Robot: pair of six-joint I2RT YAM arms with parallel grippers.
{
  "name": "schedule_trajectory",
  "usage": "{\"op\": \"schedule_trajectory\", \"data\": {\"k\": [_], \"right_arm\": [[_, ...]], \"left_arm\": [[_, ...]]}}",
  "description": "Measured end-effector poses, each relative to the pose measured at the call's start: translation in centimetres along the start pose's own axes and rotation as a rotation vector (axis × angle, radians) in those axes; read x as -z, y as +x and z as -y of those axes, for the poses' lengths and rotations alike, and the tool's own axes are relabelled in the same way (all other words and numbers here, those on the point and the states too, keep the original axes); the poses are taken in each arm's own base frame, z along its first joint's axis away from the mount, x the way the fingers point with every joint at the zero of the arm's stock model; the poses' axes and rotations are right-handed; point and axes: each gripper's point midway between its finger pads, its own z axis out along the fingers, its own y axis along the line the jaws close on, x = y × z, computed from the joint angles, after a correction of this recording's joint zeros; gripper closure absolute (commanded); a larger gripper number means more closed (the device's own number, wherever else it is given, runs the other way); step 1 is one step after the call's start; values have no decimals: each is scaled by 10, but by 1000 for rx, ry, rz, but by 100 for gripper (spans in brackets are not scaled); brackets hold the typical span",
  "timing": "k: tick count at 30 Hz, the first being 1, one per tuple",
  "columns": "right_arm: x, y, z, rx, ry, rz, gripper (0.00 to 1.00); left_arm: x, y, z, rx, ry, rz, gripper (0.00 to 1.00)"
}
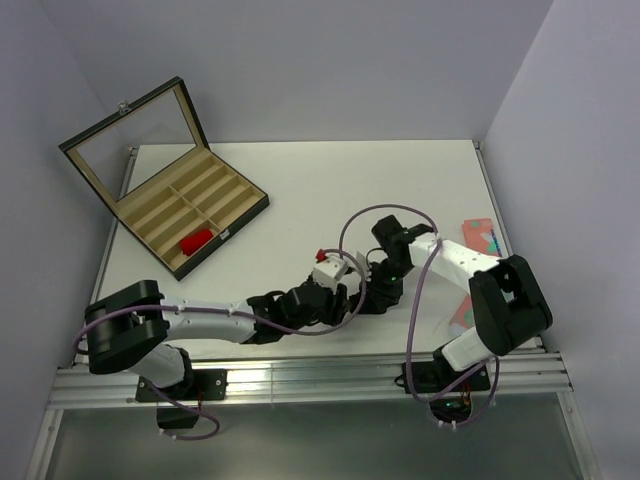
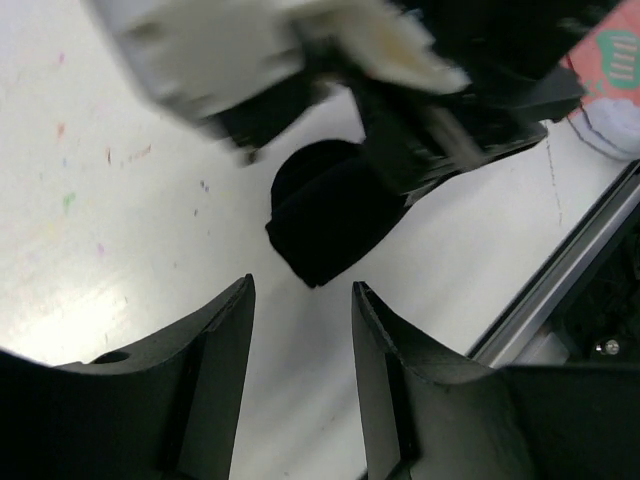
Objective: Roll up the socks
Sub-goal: Roll the sock at the center of the board.
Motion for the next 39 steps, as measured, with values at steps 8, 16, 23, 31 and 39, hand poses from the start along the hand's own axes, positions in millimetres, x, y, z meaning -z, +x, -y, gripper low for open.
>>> {"op": "schedule_trajectory", "data": {"k": [8, 16, 23, 31, 39], "right_arm": [[0, 1, 1, -75, -66, -9, 73], [0, 2, 2, -140, -129, -10, 73], [0, 3, 2, -177, -168, -14, 73], [1, 4, 2, -216, -206, -22, 73], [2, 8, -1, -266, -256, -45, 73]], "left_arm": [[-22, -10, 13, -278, 11, -42, 51], [-38, 14, 11, -441, 39, -149, 51], [-47, 16, 18, -514, 78, -166, 51], [-58, 27, 24, -619, 95, -183, 39], [-69, 28, 23, -725, 48, -144, 40]]}}
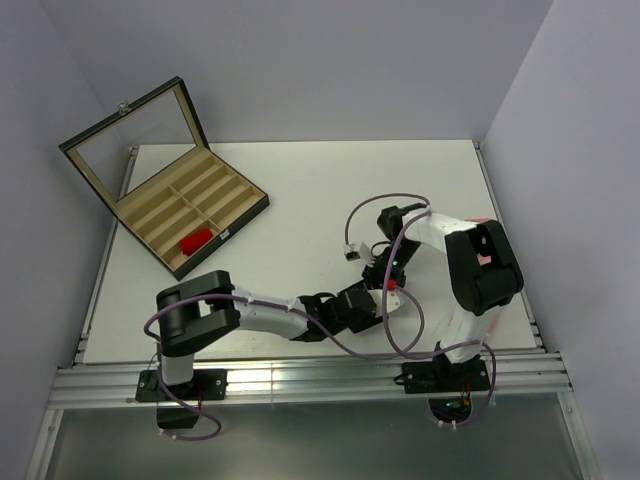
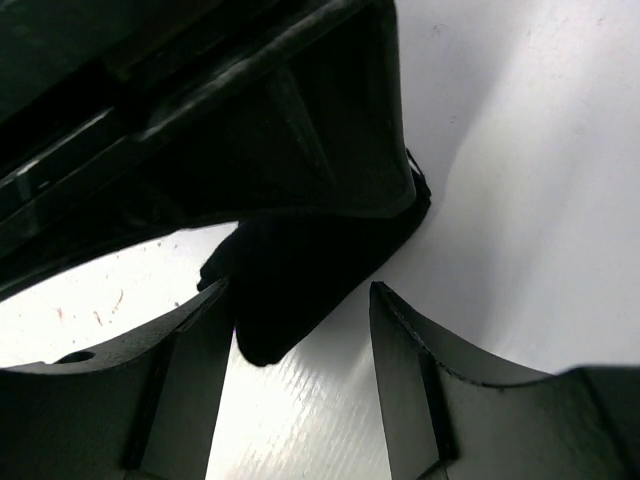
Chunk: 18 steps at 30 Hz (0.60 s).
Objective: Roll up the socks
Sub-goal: Roll the sock at the center of the board.
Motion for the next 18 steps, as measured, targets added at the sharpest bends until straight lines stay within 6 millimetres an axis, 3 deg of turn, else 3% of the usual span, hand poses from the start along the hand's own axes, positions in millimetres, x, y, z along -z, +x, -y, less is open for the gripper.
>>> {"op": "schedule_trajectory", "data": {"k": [6, 18], "right_arm": [[0, 6, -3, -30, -26, -22, 73], [-1, 10, -5, -69, -57, -49, 73]], "left_arm": [[-9, -1, 2, -95, -54, 9, 40], [-4, -3, 4, -271, -176, 57, 38]]}}
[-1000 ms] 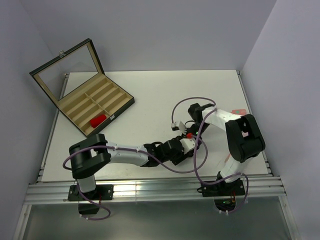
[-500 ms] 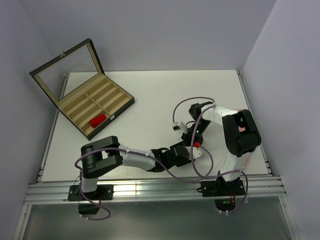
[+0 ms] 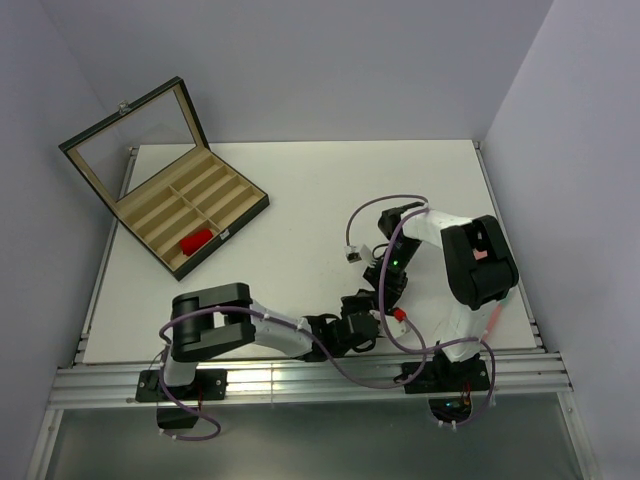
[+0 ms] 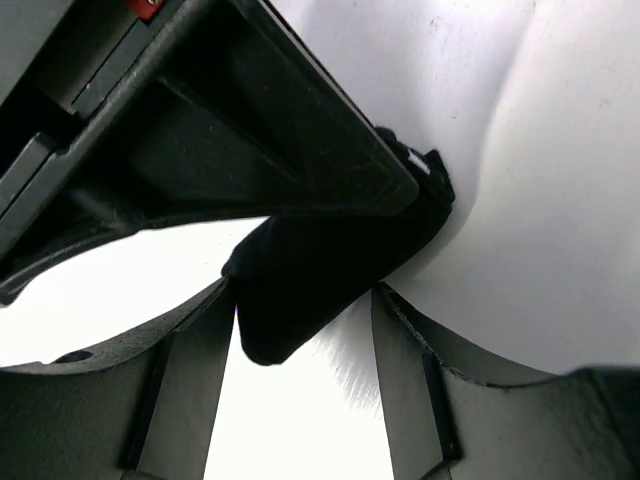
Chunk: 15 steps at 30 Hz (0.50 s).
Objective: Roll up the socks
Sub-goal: Roll the sock at the center of the board.
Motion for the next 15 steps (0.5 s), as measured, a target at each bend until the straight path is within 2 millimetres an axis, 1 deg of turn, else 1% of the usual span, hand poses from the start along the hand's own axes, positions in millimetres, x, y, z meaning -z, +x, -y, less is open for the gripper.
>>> {"op": "schedule_trajectory", "data": {"k": [2, 8, 9, 15], "right_arm": [[0, 1, 0, -9, -1, -1, 74], [1, 1, 1, -26, -1, 3, 74], [1, 1, 1, -29, -1, 3, 74], [1, 2, 1, -51, -7, 5, 75]], "left_arm": [[2, 0, -1, -25, -18, 20, 37], [9, 10, -5, -112, -58, 70, 36], [10, 12, -5, -131, -60, 81, 35], [22, 17, -5, -221, -64, 184, 33]]}}
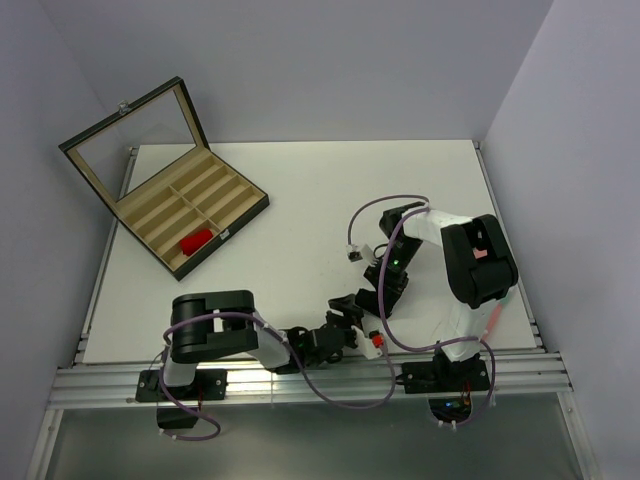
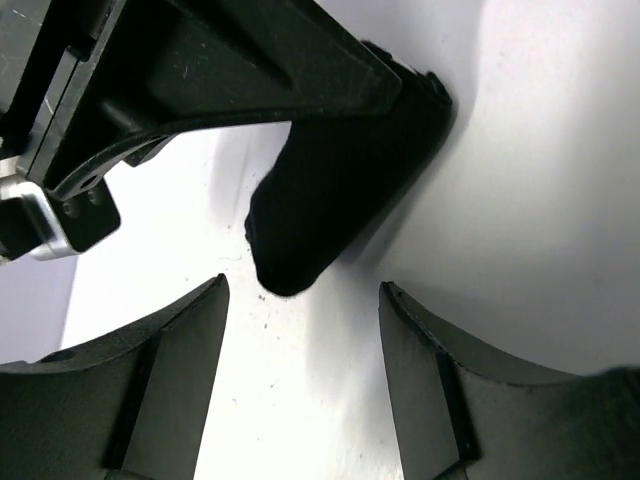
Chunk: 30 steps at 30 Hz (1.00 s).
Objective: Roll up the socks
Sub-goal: Roll the sock at the center of the board.
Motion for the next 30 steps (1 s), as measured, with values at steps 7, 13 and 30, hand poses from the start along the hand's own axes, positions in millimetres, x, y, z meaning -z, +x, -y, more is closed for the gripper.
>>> {"op": "schedule_trajectory", "data": {"k": [7, 13, 30], "right_arm": [[0, 0, 0, -11, 0, 1, 75], [0, 1, 1, -19, -1, 4, 75], [-2, 8, 0, -76, -41, 10, 76]], "left_arm": [[4, -8, 2, -62, 25, 81, 32], [1, -15, 12, -79, 85, 119, 31], [-24, -16, 0, -143, 170, 163, 27]]}}
